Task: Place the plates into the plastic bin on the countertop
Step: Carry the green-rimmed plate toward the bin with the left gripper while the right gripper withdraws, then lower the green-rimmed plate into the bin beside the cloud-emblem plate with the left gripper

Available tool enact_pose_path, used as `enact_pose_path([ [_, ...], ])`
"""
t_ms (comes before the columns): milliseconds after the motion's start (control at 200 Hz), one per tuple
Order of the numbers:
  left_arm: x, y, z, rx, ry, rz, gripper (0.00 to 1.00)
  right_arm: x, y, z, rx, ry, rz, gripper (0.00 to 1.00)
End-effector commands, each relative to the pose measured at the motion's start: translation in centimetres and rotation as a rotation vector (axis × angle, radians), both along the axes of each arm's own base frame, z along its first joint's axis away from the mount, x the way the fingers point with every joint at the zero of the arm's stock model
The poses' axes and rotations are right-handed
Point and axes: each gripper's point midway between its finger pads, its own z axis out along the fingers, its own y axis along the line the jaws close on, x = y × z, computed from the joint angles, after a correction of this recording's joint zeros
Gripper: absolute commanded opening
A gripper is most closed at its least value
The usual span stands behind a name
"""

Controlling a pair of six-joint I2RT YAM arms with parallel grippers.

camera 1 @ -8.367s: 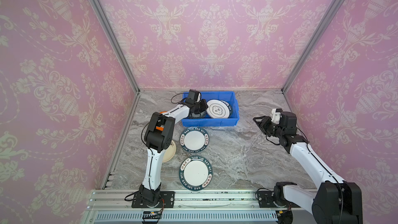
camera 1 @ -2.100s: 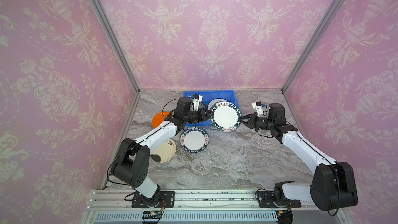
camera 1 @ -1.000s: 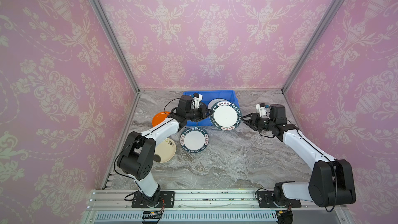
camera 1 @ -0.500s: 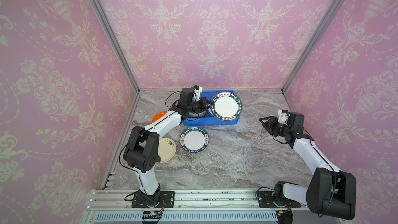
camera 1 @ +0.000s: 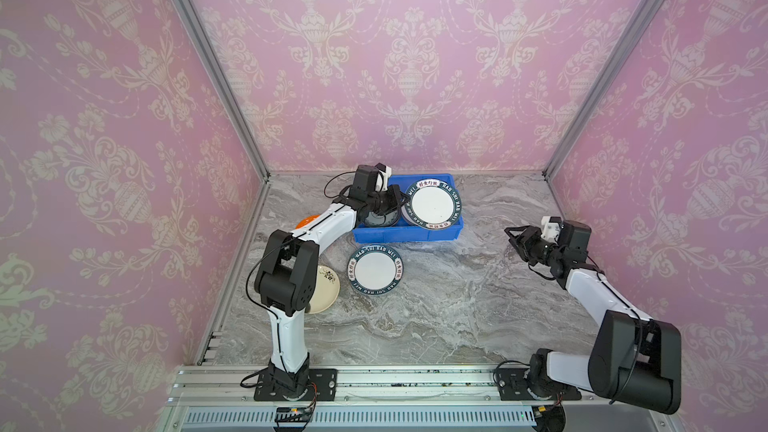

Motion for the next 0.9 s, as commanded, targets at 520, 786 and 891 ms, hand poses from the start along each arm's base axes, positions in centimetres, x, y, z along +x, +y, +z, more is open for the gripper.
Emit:
enact_pose_path([
  [520, 2.8, 1.6, -1.7, 0.077, -0.026, 0.042, 0.00, -0.2, 0.1, -1.5, 0.026, 0.005, 0.014, 0.45],
  [786, 3.5, 1.8, -4.8, 0.111, 0.012, 0.061, 0.00, 0.3, 0.3, -2.2, 0.076, 0.002, 0.009, 0.45],
  [891, 4.4, 1.7, -5.6, 0.074, 0.031, 0.077, 0.00, 0.3, 0.3, -2.3, 0.076, 0.002, 0.008, 0.45],
])
